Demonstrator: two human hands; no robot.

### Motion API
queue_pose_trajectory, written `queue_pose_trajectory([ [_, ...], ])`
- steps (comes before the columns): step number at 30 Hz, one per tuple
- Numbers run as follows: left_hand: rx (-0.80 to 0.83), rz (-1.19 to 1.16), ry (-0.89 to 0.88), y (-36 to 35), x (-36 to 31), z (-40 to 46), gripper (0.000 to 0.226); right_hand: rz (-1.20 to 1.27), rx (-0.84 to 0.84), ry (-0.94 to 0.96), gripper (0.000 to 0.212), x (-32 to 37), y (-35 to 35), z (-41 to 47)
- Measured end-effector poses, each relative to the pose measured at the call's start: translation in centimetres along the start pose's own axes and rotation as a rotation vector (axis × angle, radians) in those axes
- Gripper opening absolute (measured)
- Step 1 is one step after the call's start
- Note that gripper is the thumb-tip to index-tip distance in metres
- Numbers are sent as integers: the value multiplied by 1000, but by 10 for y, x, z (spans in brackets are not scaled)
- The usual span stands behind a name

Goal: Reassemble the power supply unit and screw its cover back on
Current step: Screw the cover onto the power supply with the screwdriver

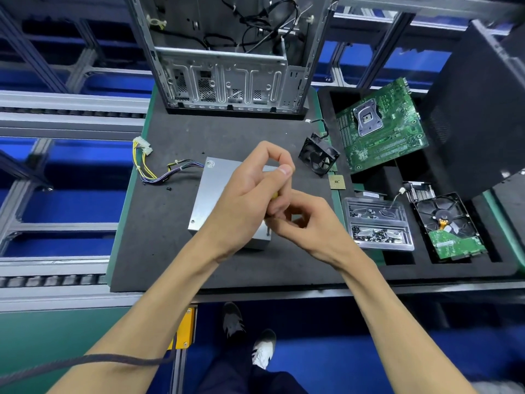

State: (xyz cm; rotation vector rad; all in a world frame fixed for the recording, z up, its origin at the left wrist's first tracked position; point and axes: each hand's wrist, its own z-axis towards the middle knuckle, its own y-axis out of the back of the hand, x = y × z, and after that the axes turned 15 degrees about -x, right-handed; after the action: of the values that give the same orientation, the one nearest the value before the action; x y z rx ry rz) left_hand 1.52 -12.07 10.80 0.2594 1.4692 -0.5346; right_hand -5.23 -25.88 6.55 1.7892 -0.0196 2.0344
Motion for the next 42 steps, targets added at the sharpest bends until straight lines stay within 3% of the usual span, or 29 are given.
queue_pose_trajectory([
  [4,-5,-8,11,-4,0,-2,7,-87,-107,2,33,2,-4,1],
  [10,-33,26,-5,-3,3,-4,9,-17,-22,-6,16,1,4,-4],
  [14,-42,-11,5,-6,3,-5,9,-112,-95,13,40,1,-2,-3],
  [20,-96,61,-27,-6,4,-8,9,-45,-7,9,31,-1,0,-7],
  [27,-178,64,-39,-9,7,-10,7,-95,-84,4,28,0,-7,-7],
  [36,-171,68,-31,-11,7,-9,5,-78,-60,41,44,-1,-3,-6],
  [42,-166,88,-24,-13,8,-10,6,-104,-89,89,42,-2,-4,-5],
])
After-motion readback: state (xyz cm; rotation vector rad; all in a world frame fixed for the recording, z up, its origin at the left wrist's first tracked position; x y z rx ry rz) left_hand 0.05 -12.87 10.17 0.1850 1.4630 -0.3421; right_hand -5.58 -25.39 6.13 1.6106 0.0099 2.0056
